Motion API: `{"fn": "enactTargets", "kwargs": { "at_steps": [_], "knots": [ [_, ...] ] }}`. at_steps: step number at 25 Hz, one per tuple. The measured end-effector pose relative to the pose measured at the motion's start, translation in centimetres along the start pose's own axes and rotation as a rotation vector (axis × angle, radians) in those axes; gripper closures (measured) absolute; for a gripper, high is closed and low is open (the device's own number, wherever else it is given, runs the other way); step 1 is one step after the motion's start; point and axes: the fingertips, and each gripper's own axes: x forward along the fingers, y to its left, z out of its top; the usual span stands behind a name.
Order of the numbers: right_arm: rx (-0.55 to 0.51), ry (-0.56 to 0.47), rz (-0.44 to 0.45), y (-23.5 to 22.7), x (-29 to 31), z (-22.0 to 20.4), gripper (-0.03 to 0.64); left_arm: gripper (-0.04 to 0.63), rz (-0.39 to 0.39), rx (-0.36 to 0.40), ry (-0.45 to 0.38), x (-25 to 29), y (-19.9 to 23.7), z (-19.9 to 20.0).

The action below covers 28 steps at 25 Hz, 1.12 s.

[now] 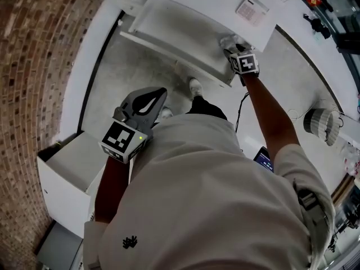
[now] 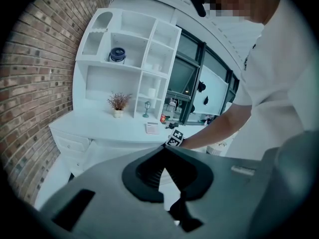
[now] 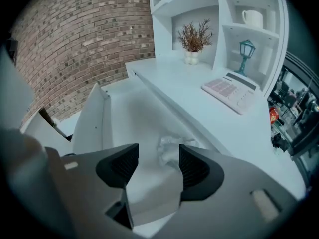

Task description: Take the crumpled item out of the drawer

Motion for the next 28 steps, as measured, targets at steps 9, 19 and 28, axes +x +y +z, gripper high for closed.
{"fn": "enactTargets", "kwargs": {
  "at_steps": [9, 19, 28],
  "knots": [
    [-0.08, 0.203, -0.024, -1.9, 5.2, -2.4, 0.334, 0.589, 0.087, -0.035, 0.022, 2.0, 2.5, 1.4],
    [-0.214, 0.43, -0.164, -2.9, 7.5, -3.7, 0.312, 0.589, 0.19, -0.055, 0.031, 2.2, 4.3, 1.7],
    [-0.352, 0.496, -0.21, -2.1, 8.7, -2.4, 0.338, 0.589, 0.212, -0.067, 0.044, 2.0, 4.3, 0.9]
  ]
}}
